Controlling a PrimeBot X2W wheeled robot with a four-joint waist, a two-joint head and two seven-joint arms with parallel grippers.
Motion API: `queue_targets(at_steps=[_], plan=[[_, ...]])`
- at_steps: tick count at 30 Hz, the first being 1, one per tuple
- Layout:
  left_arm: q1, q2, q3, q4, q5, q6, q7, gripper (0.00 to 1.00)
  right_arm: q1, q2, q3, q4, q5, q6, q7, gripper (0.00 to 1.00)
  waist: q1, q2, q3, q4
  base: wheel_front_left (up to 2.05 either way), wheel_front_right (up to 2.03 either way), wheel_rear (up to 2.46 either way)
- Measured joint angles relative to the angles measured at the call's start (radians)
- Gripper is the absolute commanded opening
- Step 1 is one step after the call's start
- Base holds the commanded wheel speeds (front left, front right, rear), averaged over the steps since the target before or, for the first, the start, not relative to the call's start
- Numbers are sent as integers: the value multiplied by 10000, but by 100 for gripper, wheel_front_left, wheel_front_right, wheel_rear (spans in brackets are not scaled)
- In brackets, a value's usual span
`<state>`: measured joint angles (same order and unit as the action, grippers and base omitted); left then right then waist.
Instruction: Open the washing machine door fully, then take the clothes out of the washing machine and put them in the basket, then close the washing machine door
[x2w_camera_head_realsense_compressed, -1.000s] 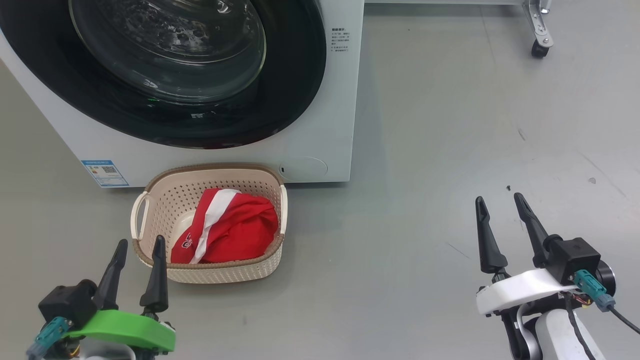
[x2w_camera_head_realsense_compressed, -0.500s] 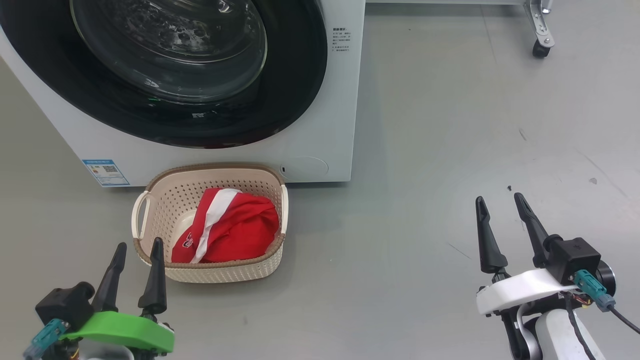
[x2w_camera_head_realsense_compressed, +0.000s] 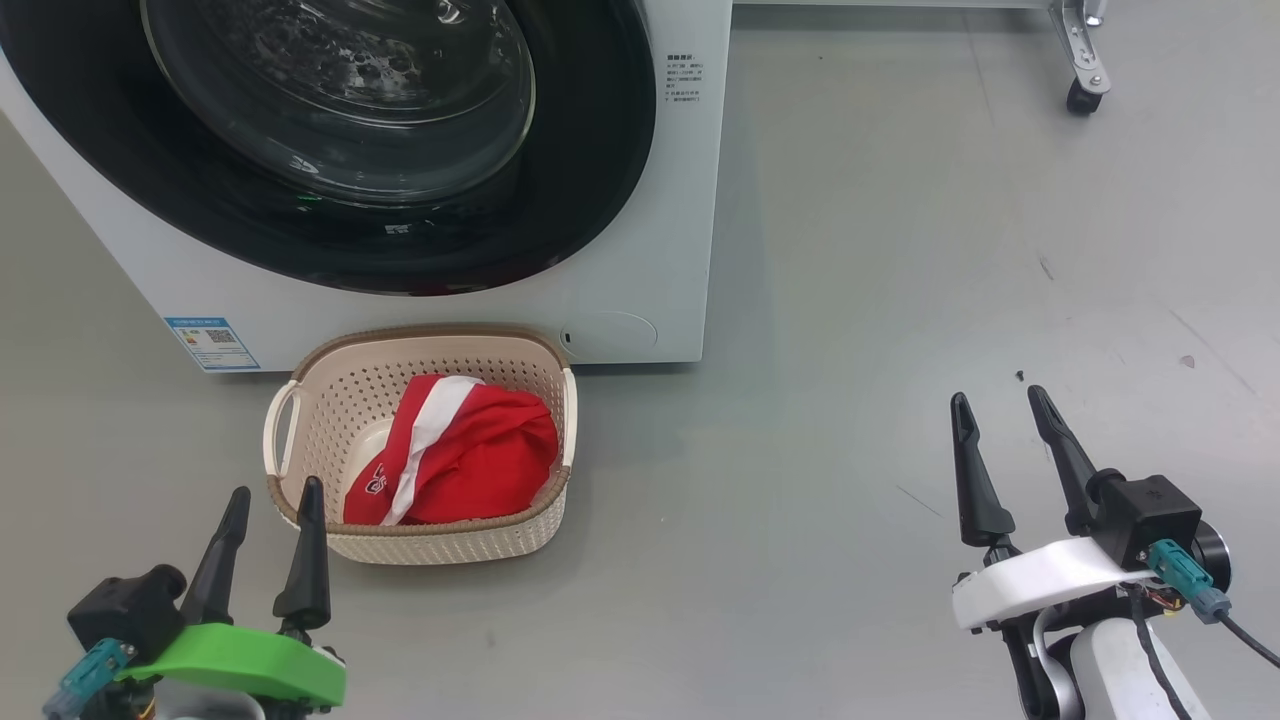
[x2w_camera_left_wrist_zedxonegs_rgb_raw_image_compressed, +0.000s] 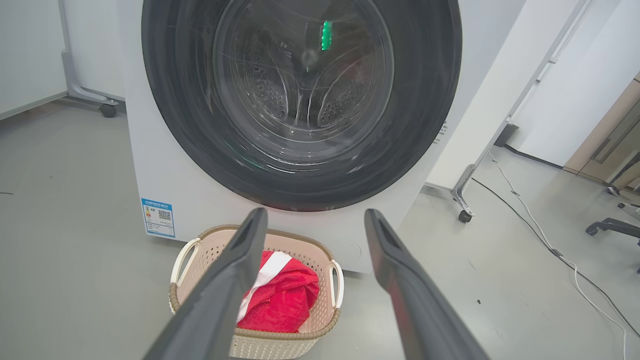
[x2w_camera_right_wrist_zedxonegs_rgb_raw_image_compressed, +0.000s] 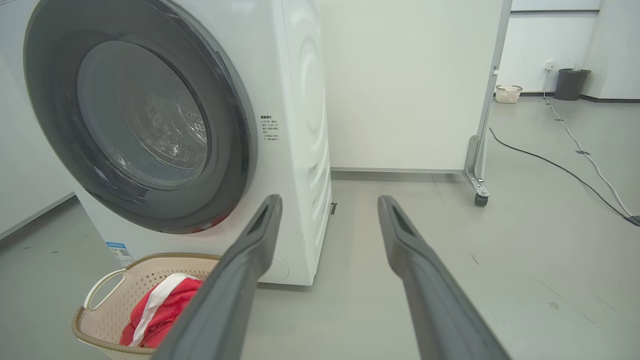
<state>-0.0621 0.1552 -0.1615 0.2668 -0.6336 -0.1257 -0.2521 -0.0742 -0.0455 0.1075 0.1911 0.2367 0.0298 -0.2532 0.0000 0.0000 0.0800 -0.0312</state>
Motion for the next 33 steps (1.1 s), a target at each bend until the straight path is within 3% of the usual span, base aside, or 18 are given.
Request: queue_targets(at_steps=[11, 12, 23, 33], plan=[[0, 4, -8, 104, -161, 0, 0, 100, 0, 0, 4, -12, 2, 0, 0, 100, 0, 0, 26, 15, 0, 0, 0], [1, 6, -17, 107, -163, 0, 0, 0, 0, 0, 13, -12, 2, 0, 0, 0, 0, 0, 17, 17, 0, 0, 0], [255, -385, -104, 608, -477, 0, 144, 0, 473, 150, 36, 571, 322, 0, 13, 0, 0, 0, -11, 28, 0, 0, 0], [255, -460, 84, 545, -1523, 0, 487, 0, 474, 150, -54, 481, 1870, 88, 255, 0, 0, 0, -103, 63, 0, 0, 0]])
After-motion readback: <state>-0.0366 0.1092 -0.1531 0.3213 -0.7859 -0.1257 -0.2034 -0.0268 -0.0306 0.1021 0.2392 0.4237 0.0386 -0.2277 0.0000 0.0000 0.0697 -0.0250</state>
